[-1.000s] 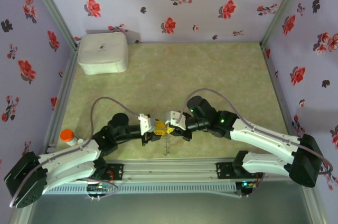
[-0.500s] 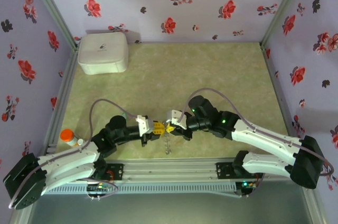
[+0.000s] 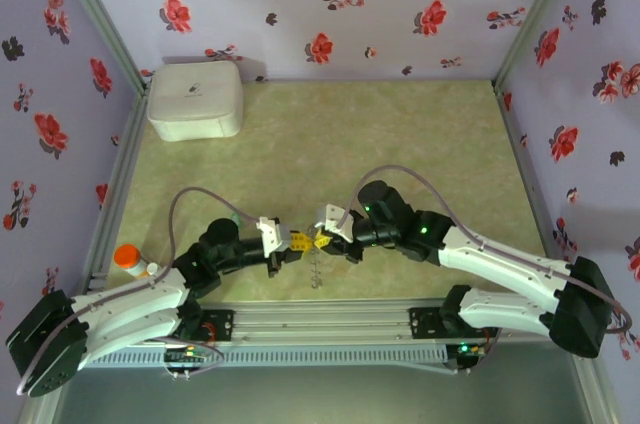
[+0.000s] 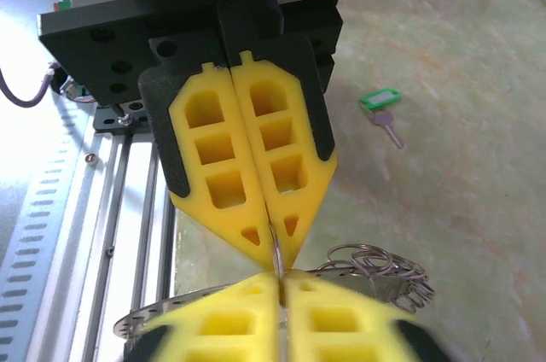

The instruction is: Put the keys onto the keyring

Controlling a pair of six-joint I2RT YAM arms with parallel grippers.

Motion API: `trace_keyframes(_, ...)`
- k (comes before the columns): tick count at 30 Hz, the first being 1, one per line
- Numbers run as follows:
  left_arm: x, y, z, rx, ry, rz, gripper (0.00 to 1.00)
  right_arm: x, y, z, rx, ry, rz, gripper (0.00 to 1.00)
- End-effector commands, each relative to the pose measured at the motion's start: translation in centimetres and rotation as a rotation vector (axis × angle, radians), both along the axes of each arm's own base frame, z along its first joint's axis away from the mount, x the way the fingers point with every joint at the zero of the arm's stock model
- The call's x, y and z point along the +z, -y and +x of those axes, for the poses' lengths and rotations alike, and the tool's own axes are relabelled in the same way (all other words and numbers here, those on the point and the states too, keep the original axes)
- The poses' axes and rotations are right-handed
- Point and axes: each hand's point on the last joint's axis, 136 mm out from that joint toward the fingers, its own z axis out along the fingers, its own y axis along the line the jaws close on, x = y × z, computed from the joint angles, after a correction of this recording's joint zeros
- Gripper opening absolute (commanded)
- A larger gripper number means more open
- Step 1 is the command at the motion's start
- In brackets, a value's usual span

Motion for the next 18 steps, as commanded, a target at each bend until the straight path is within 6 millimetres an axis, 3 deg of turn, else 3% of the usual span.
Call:
trace_keyframes(1, 2.1, -0.5, 1.2, 0.081, 0.069, -0.045, 0.0, 2.2, 0.1, 1.4, -0.098, 0.047, 0.085, 0.38)
trace_keyframes(7, 3.6, -3.0, 4.4, 0.31, 0.148, 0.029, 0.0, 4.8, 3.0, 5.6, -0.373, 0.12, 0.13, 0.55)
trace_keyframes(8, 5.1, -3.5, 5.2, 0.364, 0.168, 0.019, 0.0, 4.9, 3.5, 6.4, -0.428, 0.128, 0.122, 0.57)
trace_keyframes(10, 6.2, -4.7, 6.4, 0.459, 0.194, 0.035, 0.0, 5.0, 4.3, 8.0, -0.531, 0.137, 0.098, 0.6)
trace_keyframes(14, 8.0, -8.7, 9.8, 0.749, 0.213, 0.064, 0.0, 4.5, 4.9, 10.7, -0.686, 0.112, 0.02, 0.61)
trace_keyframes(18, 9.0, -13.2, 12.0, 0.974, 0.22, 0.093, 0.0, 3.5, 3.7, 12.7, -0.774, 0.043, -0.057, 0.6)
